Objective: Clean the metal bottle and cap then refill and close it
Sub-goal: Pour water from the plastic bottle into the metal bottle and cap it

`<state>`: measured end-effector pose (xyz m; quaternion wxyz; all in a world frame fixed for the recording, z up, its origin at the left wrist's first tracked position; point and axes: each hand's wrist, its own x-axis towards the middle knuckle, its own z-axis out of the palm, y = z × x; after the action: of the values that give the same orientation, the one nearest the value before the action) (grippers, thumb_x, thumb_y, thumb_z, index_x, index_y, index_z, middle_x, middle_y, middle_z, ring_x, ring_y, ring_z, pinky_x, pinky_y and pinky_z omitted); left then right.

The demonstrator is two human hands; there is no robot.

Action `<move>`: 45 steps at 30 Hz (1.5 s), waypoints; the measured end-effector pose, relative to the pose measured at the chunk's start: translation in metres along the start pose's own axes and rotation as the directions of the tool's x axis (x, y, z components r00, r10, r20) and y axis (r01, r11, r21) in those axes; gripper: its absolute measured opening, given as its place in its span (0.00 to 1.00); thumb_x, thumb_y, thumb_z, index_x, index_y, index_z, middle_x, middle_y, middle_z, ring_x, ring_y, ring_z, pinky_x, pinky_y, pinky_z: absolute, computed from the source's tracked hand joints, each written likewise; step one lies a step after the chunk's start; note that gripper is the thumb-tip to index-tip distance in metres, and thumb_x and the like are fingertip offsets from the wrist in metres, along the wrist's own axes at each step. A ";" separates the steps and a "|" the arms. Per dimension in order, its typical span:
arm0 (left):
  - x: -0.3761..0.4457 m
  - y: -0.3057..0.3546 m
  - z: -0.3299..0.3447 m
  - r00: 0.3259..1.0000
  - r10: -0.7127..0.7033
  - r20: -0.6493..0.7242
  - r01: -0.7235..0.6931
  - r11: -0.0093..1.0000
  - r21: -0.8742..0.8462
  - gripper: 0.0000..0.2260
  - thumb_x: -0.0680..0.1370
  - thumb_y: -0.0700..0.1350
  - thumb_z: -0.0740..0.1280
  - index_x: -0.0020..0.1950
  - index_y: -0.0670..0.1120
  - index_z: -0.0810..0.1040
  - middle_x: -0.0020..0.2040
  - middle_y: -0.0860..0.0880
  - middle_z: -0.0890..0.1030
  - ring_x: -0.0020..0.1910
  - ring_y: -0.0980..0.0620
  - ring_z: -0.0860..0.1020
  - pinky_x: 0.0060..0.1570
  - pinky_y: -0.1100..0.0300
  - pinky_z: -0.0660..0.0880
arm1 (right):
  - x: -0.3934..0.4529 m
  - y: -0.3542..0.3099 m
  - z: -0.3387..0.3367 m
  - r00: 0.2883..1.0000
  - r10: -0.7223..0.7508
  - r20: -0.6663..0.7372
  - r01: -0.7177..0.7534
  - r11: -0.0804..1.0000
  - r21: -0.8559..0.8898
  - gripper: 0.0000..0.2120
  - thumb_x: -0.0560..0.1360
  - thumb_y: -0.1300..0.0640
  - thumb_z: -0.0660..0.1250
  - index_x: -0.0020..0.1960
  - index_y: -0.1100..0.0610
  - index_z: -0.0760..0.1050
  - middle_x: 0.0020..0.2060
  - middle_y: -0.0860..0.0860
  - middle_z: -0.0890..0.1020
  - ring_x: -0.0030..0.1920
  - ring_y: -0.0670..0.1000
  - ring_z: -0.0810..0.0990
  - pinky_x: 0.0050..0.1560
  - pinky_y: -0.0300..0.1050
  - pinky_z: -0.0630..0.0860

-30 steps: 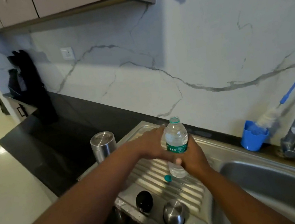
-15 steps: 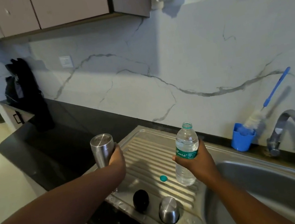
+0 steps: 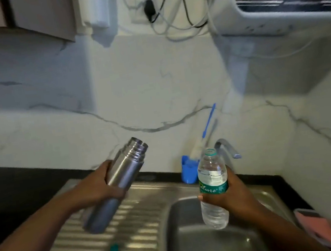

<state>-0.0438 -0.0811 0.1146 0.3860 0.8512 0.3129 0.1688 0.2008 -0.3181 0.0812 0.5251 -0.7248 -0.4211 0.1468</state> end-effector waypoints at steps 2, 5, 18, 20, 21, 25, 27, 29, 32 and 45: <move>0.005 0.010 0.048 0.997 0.072 -0.001 -0.069 0.945 -0.321 0.38 0.49 0.53 0.77 0.58 0.54 0.71 0.50 0.51 0.82 0.42 0.58 0.82 0.39 0.63 0.78 | -0.009 0.003 -0.025 0.999 0.019 -0.048 -0.021 0.999 -0.037 0.32 0.61 0.60 0.80 0.59 0.46 0.71 0.48 0.46 0.83 0.48 0.45 0.82 0.51 0.48 0.80; 0.014 0.028 0.127 0.991 0.136 0.017 -0.110 0.867 -0.486 0.39 0.48 0.51 0.78 0.59 0.54 0.72 0.50 0.50 0.82 0.43 0.56 0.82 0.40 0.61 0.79 | -0.020 0.009 -0.062 0.997 0.033 -0.066 -0.043 0.987 -0.152 0.30 0.60 0.55 0.80 0.58 0.45 0.70 0.47 0.45 0.82 0.47 0.45 0.82 0.50 0.48 0.79; 0.027 0.097 0.312 0.994 0.096 0.047 -0.070 0.913 -0.401 0.38 0.61 0.32 0.78 0.59 0.63 0.67 0.57 0.54 0.77 0.55 0.53 0.77 0.46 0.64 0.72 | -0.058 0.073 -0.196 0.993 0.043 0.113 -0.005 0.947 -0.321 0.35 0.61 0.60 0.76 0.61 0.38 0.67 0.51 0.38 0.80 0.50 0.36 0.78 0.45 0.29 0.72; 0.020 0.108 0.328 0.997 0.065 0.051 -0.040 0.920 -0.389 0.39 0.62 0.33 0.78 0.61 0.63 0.65 0.58 0.55 0.76 0.55 0.55 0.76 0.46 0.63 0.72 | -0.059 0.086 -0.211 0.985 0.041 0.170 0.019 0.941 -0.339 0.37 0.61 0.58 0.76 0.64 0.38 0.66 0.53 0.38 0.79 0.52 0.35 0.77 0.46 0.28 0.71; 0.016 0.112 0.334 0.998 0.047 0.041 -0.027 0.923 -0.383 0.40 0.61 0.34 0.78 0.62 0.63 0.65 0.57 0.55 0.76 0.54 0.56 0.76 0.46 0.63 0.72 | -0.059 0.090 -0.218 0.980 0.039 0.197 0.030 0.940 -0.338 0.38 0.60 0.57 0.75 0.65 0.37 0.65 0.54 0.37 0.78 0.53 0.34 0.77 0.46 0.27 0.70; 0.003 0.121 0.346 0.999 -0.028 -0.025 0.017 0.936 -0.351 0.42 0.56 0.40 0.78 0.66 0.60 0.68 0.57 0.55 0.78 0.53 0.56 0.78 0.49 0.58 0.76 | -0.058 0.101 -0.230 0.964 0.028 0.266 0.070 0.934 -0.350 0.36 0.61 0.55 0.75 0.61 0.32 0.65 0.51 0.33 0.78 0.51 0.32 0.76 0.44 0.26 0.70; -0.001 0.121 0.346 0.998 -0.047 -0.044 0.029 0.940 -0.339 0.42 0.54 0.43 0.78 0.64 0.63 0.68 0.56 0.54 0.79 0.53 0.54 0.79 0.49 0.56 0.77 | -0.057 0.104 -0.230 0.959 0.021 0.282 0.086 0.928 -0.362 0.32 0.62 0.54 0.75 0.56 0.30 0.64 0.49 0.32 0.78 0.49 0.30 0.76 0.43 0.26 0.71; -0.003 0.121 0.343 0.997 -0.057 -0.057 0.036 0.947 -0.319 0.40 0.54 0.42 0.77 0.61 0.65 0.69 0.54 0.55 0.80 0.51 0.54 0.80 0.46 0.58 0.77 | -0.056 0.107 -0.228 0.951 0.023 0.308 0.098 0.923 -0.372 0.31 0.61 0.52 0.75 0.56 0.30 0.64 0.50 0.34 0.78 0.49 0.32 0.77 0.46 0.29 0.73; -0.004 0.117 0.339 0.994 -0.045 -0.099 0.013 0.953 -0.304 0.37 0.54 0.38 0.75 0.59 0.62 0.72 0.50 0.53 0.82 0.46 0.55 0.81 0.41 0.60 0.78 | -0.052 0.114 -0.222 0.941 0.027 0.337 0.093 0.937 -0.336 0.33 0.61 0.53 0.75 0.58 0.32 0.63 0.51 0.38 0.79 0.49 0.35 0.78 0.45 0.31 0.75; 0.009 0.072 0.328 0.999 -0.041 0.008 0.042 0.960 -0.278 0.38 0.51 0.47 0.74 0.58 0.70 0.70 0.54 0.61 0.79 0.51 0.60 0.79 0.48 0.58 0.78 | -0.021 0.118 -0.191 0.885 0.133 0.446 0.113 0.869 -0.483 0.28 0.64 0.55 0.76 0.58 0.43 0.67 0.49 0.44 0.79 0.49 0.42 0.80 0.52 0.41 0.79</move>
<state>0.1647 -0.2923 -0.0416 0.5055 0.7821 0.3033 0.2019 0.3671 -0.4672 0.0493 0.2042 -0.7804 -0.5538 0.2062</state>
